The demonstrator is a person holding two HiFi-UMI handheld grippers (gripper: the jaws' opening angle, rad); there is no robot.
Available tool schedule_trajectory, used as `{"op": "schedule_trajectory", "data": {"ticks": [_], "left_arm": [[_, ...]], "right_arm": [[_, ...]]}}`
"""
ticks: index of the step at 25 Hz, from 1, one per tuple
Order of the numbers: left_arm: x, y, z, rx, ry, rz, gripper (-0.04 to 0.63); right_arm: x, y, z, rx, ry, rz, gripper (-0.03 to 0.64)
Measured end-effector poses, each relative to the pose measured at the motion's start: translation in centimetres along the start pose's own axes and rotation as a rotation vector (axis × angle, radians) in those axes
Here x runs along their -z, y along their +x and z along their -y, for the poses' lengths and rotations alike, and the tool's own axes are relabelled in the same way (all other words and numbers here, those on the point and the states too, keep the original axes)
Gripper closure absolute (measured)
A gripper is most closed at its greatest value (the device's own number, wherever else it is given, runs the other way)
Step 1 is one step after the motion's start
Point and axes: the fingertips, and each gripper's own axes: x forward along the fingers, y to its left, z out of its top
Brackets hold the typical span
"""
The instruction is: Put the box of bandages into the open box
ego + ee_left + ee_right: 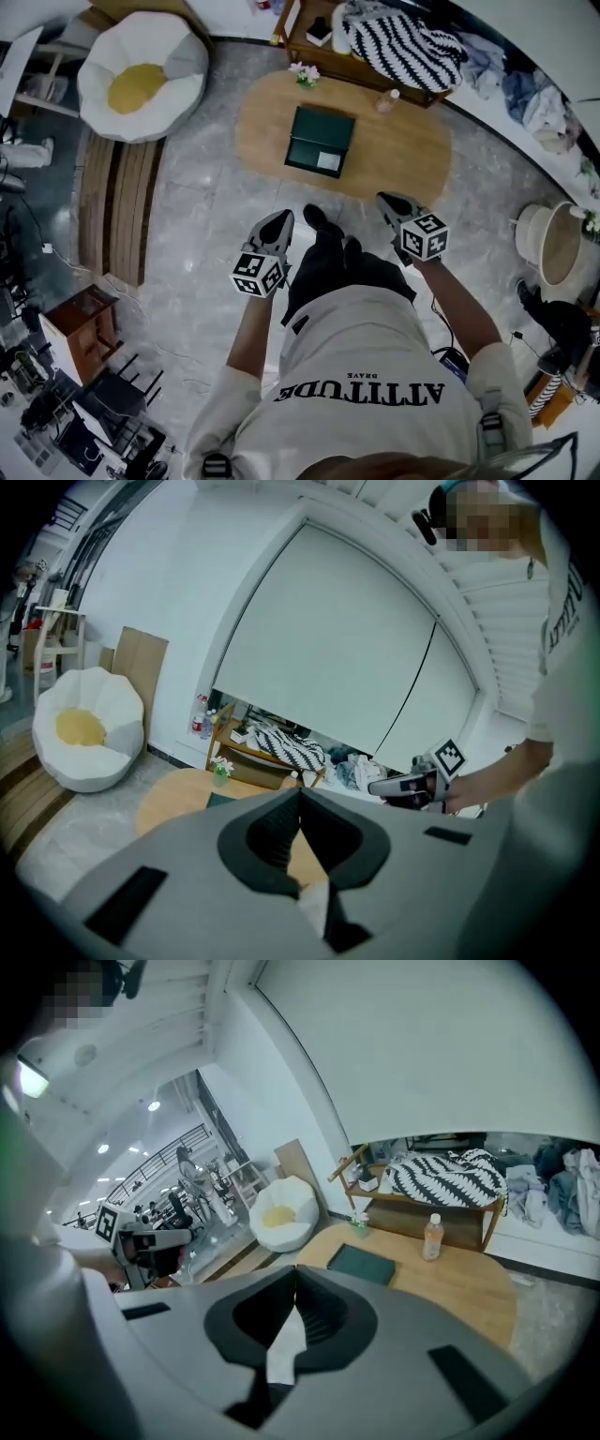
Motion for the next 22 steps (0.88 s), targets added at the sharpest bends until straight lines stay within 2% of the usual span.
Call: {"op": "schedule_trajectory", "data": {"ticks": [8,13,19,22], "left_arm": [[0.7,-3.2,7.1,0.008,0.038,0.075,0.574],[1.0,-6.8,10.3,0.012,-0.028,0.14,0.574],[1.3,-10.2,14.7,0.038,0.082,0.139,0.574],[1.1,-11.9,15.5,0.03,0.105,0.141,0.574]], "right_arm": [[3.4,-8.7,-0.6,0.004,-0.006,0.08,0.595],[4.4,-14.2,-0.5,0.026,-0.017,0.14,0.597],[4.6,-17.8,-1.5,0.033,-0.083,0.151,0.595],[4.2,-18.7,-3.1,0.019,-0.134,0.155,0.595]]}}
